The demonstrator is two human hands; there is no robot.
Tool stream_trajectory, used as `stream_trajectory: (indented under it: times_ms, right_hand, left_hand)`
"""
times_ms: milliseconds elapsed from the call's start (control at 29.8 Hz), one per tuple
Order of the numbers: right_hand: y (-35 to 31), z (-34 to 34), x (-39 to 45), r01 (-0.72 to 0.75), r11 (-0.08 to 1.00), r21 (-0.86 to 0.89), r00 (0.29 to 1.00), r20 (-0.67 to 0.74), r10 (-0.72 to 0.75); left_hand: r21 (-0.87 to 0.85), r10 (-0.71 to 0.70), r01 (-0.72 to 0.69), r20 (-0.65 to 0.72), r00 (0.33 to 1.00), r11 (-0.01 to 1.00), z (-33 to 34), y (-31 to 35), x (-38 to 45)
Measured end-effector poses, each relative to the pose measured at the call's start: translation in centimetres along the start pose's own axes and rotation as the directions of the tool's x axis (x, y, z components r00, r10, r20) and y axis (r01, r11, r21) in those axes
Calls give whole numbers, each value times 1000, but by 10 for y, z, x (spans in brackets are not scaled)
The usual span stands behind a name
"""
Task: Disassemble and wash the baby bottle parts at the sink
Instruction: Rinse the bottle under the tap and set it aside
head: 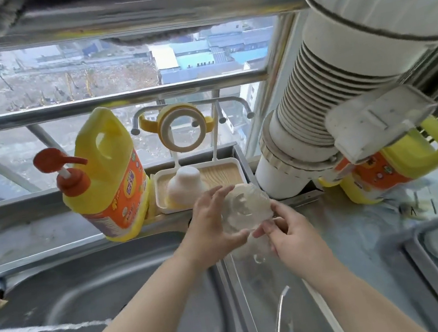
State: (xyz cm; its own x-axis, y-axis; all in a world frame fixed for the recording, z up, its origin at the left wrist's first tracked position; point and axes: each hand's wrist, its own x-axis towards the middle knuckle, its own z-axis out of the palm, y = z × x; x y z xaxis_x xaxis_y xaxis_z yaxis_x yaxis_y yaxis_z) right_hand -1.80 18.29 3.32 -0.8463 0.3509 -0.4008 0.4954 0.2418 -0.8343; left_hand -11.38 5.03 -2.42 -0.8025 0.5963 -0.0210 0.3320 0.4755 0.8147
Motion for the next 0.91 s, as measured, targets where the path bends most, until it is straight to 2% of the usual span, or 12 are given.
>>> stream_trajectory:
  times_ms: [134, 201, 269, 403, 504, 638, 806, 907]
  right_hand:
    - [14, -14, -12, -32, 999, -30, 999, -45, 31]
    - [21, -17, -17, -36, 999, -25, 998, -48, 35]
    - [29, -19, -21, -41, 999, -7, 998, -56, 40]
    - [37, -20, -31, -41, 999, 19, 997, -65, 42]
    - [35, -14, -34, -48, 999, 26, 998, -50, 49]
    - [16, 13, -39, -27, 999, 23, 999, 23, 27]
    - [-10, 76, -58, 63, 995, -77, 975, 216, -45]
    - [-19, 115, -67, 130, 982, -136, 955, 282, -87]
  left_hand:
    - [89, -81, 71, 114, 990, 994, 14, 10, 18]
    - [135, -98, 81, 121, 988, 987, 21, 13, 20]
    - [138, -111, 99, 81, 991, 985, 27, 14, 19]
    - [21, -126, 127, -68, 990, 992, 29, 11, 2]
    - [-42, -151, 148, -104, 983, 988, 17, 8, -22]
    - [-56, -210, 204, -120, 970, 977, -8, -9, -66]
    - [-150, -337, 312, -196, 921, 938, -55, -44, -138]
    - [-172, -395, 363, -215, 893, 916, -83, -67, -171]
